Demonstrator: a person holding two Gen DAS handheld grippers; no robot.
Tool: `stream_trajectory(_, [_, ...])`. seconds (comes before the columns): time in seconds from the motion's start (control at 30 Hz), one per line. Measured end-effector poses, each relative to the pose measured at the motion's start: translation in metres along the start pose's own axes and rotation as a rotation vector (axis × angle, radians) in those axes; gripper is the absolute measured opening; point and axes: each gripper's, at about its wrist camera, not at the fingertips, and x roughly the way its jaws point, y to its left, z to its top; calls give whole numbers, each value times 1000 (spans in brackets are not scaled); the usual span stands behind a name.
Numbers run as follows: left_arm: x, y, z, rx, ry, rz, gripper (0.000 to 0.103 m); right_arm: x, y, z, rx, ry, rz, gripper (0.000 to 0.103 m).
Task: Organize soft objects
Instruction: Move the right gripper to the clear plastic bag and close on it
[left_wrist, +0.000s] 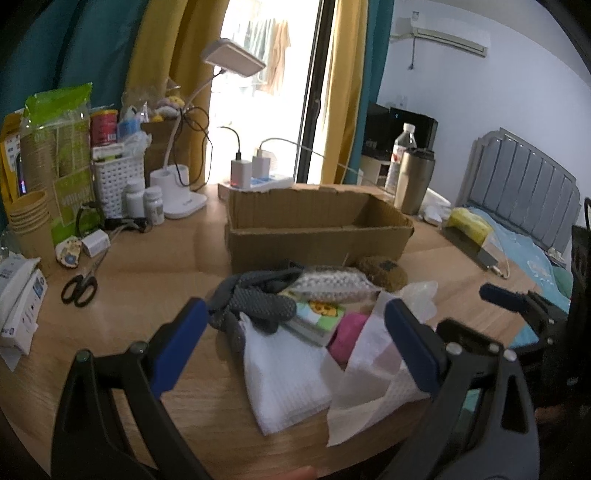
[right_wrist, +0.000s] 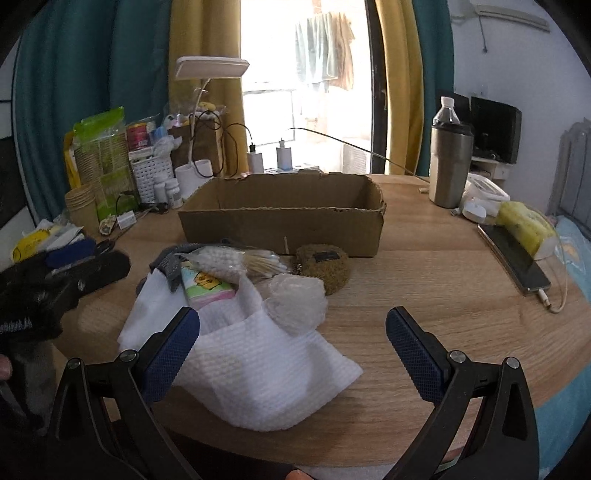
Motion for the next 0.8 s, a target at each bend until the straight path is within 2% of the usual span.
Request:
stream_trajectory(0.33, [19, -9, -10, 21, 79, -31, 98, 23, -17, 9, 44, 19, 41, 96])
stream_trajectory(0.4, [21, -12, -10, 27, 88, -30, 98, 29, -17, 12, 47, 33, 61, 87])
stream_trajectory(0.6, [25, -22, -10, 41, 112, -42, 98, 45, -21, 16, 65, 64, 137, 76])
stream_trajectory(0.67, [27, -25, -11, 46, 124, -42, 98, 47, -22, 15, 71, 70, 146, 75])
stream_trajectory(0.73, [27, -30, -13, 49, 135, -41, 98, 49, -25, 15, 73, 74, 164, 67])
stream_trajectory(0.8, [27, -35, -13, 58, 139, -39, 98, 53, -28, 14, 85, 89, 180, 53])
